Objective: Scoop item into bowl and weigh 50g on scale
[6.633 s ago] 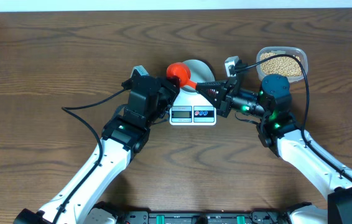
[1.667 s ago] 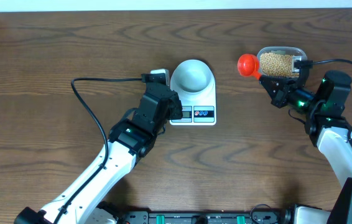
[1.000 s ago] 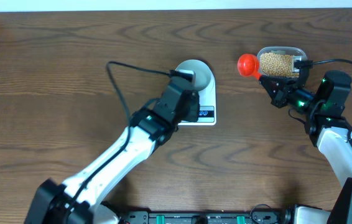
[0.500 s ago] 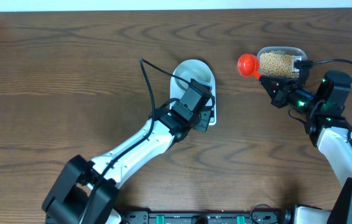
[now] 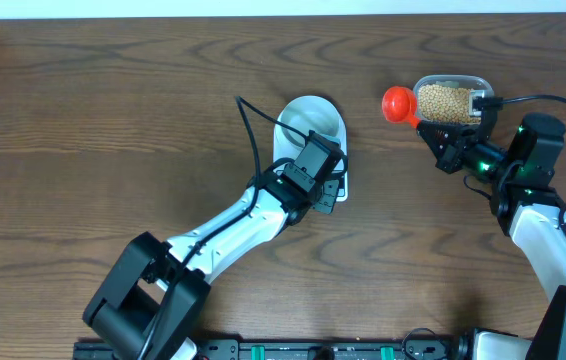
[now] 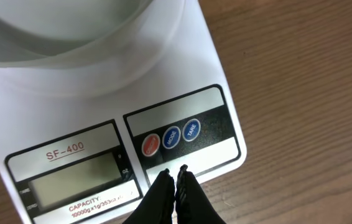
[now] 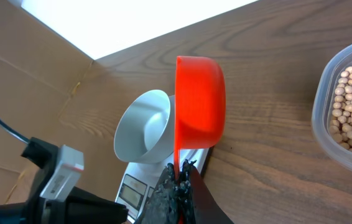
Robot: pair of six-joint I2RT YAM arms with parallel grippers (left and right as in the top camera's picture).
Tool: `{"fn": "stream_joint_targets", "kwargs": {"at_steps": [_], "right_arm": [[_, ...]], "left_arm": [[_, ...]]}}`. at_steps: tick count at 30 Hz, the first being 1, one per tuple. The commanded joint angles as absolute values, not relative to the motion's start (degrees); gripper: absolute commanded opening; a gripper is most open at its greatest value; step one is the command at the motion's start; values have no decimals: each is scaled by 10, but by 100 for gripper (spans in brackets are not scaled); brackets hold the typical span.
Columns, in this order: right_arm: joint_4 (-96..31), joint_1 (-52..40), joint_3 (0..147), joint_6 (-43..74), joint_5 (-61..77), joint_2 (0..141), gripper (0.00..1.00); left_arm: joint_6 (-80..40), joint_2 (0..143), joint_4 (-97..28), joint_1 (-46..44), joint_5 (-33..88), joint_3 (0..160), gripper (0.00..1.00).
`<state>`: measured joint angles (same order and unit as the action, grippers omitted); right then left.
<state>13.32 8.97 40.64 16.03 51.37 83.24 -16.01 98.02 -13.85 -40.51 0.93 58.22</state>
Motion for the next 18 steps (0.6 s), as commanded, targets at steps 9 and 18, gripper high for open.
{"fn": "stream_joint_targets", "kwargs": {"at_steps": [9, 18], "right_arm": [[135, 89, 412, 151, 513, 834, 1], [135, 89, 412, 151, 513, 834, 1]], "left_arm": [[-148, 997, -126, -403, -7, 597, 7], [-149, 1012, -118, -401, -26, 597, 7]]}}
